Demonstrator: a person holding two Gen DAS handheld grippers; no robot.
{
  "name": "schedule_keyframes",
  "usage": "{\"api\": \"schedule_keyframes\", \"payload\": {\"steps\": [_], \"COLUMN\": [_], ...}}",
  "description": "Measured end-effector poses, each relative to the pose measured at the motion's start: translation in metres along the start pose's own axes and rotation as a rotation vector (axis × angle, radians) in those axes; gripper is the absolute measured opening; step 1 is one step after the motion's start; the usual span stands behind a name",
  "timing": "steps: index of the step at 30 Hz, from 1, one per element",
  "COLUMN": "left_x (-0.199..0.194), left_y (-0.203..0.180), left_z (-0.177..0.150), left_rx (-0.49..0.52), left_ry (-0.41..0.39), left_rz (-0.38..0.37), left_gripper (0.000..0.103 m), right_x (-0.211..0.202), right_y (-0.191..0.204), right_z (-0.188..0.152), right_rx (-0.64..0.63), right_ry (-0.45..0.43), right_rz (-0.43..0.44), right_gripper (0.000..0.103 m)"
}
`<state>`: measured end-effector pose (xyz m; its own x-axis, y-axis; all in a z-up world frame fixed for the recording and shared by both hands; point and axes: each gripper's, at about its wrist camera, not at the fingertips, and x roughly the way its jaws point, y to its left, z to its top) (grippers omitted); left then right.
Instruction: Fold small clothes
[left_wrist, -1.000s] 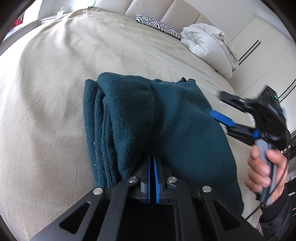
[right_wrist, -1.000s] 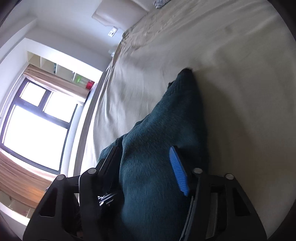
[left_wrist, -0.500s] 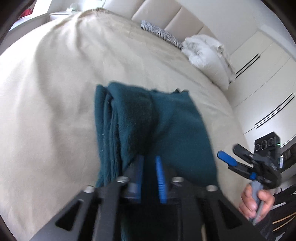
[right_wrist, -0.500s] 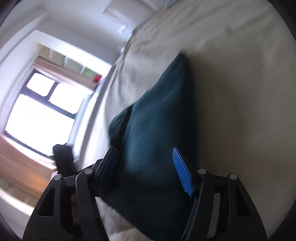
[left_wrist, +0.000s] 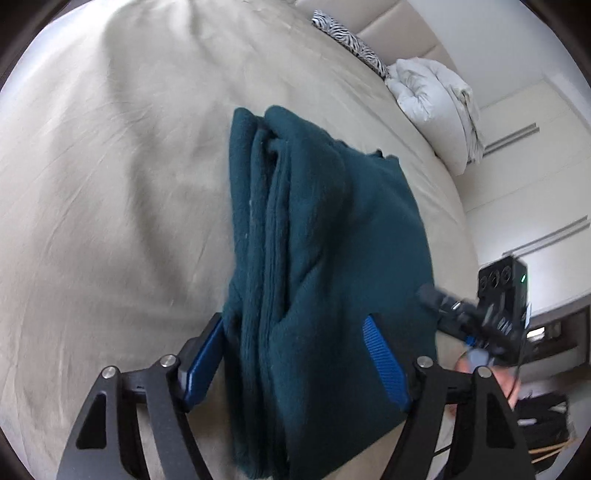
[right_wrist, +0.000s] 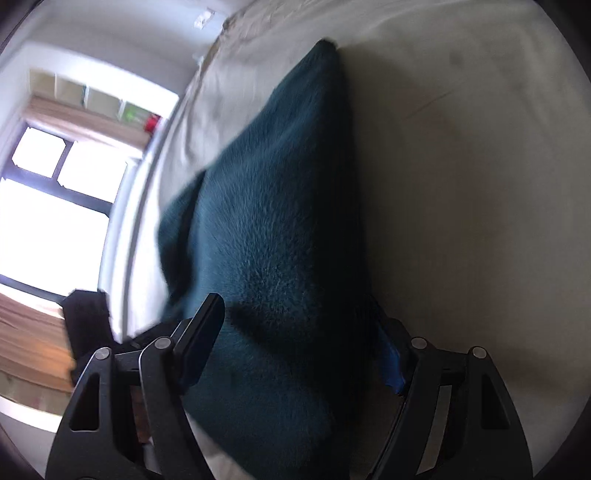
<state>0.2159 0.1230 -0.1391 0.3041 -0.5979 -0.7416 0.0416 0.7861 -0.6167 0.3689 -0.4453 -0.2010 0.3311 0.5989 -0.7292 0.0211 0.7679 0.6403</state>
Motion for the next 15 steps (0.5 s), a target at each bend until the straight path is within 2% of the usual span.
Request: {"api": "schedule_keyframes", "payload": {"steps": [2, 4, 6, 8, 11, 15], "left_x": [0.005, 0.011, 0.014, 0.013, 0.005, -0.024], "left_y": [0.004, 0.005, -0.005, -0.014, -0.018, -0.039], "left_z": [0.008, 0.012, 0.011, 0.01, 0.007, -0.006], "left_rx": [-0.029, -0.04, 0.004, 0.034, 0.028, 0.074], "left_ry": [0.013, 0.036, 0.042, 0.041, 0.027, -0.008], "left_rz": [0.026, 0.025, 0.072, 0.103, 0.09, 0.061], "left_gripper": [0.042, 0.039, 0.037, 0.033, 0.03, 0.029], "right_x": [0.006, 0.01, 0.012, 0.01, -0.003, -0.03], "right_y": [0.002, 0.008, 0.016, 0.028, 0.042, 0.062], "right_z": [0.001, 0.007, 0.005, 0.001, -0.003, -0.021], "right_rx": [-0.005, -0.005, -0.035, -0.085, -0.129, -0.164], "right_ry": [-0.007, -0.009, -0.014, -0.034, -0.073, -0.122], "right_rz": [-0.015, -0.044, -0.086, -0.125, -0.147, -0.132], "right_gripper": [0.07, 0.062, 0.055, 0.044, 0.037, 0.036]}}
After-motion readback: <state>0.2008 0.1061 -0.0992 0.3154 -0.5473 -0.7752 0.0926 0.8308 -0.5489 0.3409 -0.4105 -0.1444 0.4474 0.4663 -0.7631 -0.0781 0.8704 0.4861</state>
